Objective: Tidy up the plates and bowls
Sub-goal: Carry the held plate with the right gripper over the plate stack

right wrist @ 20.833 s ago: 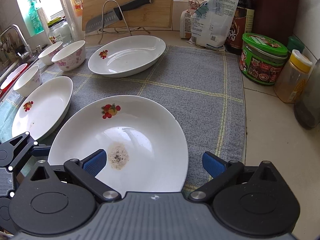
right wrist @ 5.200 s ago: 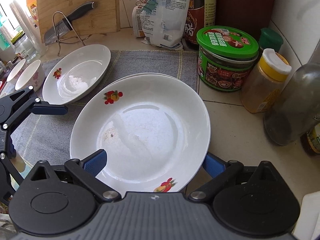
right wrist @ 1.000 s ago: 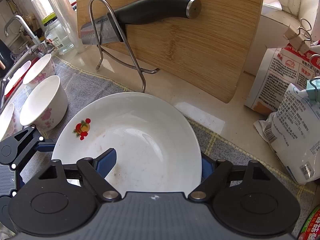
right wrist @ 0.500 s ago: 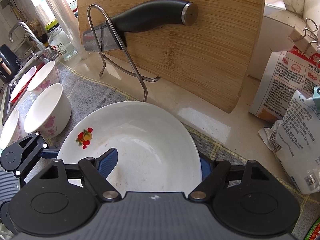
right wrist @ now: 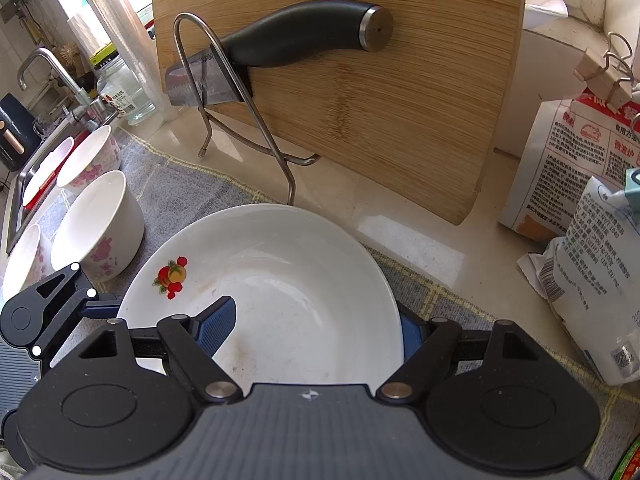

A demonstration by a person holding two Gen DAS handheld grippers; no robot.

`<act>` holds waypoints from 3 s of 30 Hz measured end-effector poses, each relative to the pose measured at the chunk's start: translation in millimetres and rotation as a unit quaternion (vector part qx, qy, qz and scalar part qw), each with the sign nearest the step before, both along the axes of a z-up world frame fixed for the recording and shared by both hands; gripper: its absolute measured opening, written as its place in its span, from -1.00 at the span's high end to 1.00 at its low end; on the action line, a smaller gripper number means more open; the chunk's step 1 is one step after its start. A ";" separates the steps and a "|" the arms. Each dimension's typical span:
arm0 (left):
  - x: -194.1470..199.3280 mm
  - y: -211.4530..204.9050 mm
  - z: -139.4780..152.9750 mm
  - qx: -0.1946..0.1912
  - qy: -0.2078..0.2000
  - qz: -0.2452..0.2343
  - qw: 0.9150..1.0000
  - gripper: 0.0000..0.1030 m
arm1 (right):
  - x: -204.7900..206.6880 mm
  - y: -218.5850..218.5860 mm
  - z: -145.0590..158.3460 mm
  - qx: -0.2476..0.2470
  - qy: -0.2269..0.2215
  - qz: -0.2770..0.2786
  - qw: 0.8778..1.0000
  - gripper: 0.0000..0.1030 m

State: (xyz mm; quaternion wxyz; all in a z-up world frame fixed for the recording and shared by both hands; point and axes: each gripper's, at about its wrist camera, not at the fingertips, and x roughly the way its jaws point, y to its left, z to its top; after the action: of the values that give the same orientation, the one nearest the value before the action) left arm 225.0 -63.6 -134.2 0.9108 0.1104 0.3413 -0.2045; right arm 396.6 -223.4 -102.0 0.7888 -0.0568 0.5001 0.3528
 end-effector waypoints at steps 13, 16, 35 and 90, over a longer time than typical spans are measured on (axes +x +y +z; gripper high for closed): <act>-3.5 2.1 5.8 0.001 -0.001 0.002 1.000 -0.96 | -7.3 2.0 3.3 -0.001 0.001 0.002 1.000 -0.66; -5.7 2.5 9.9 0.002 0.000 0.003 1.000 -0.96 | -11.8 2.8 6.8 0.000 -0.001 0.003 1.000 -0.66; -41.2 -1.2 35.9 0.011 -0.011 -0.018 1.000 -0.96 | -57.9 -9.4 37.1 0.016 -0.015 -0.014 1.000 -0.66; -78.4 -91.9 54.0 0.017 -0.013 -0.193 0.981 -0.96 | -175.6 -150.8 59.8 0.013 -0.034 -0.197 0.980 -0.66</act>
State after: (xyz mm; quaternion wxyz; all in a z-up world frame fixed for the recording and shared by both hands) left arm 146.7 -155.6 -80.3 0.8563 0.1920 0.3054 -0.3697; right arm 221.1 -374.1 -42.3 0.8599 0.0413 0.4701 0.1943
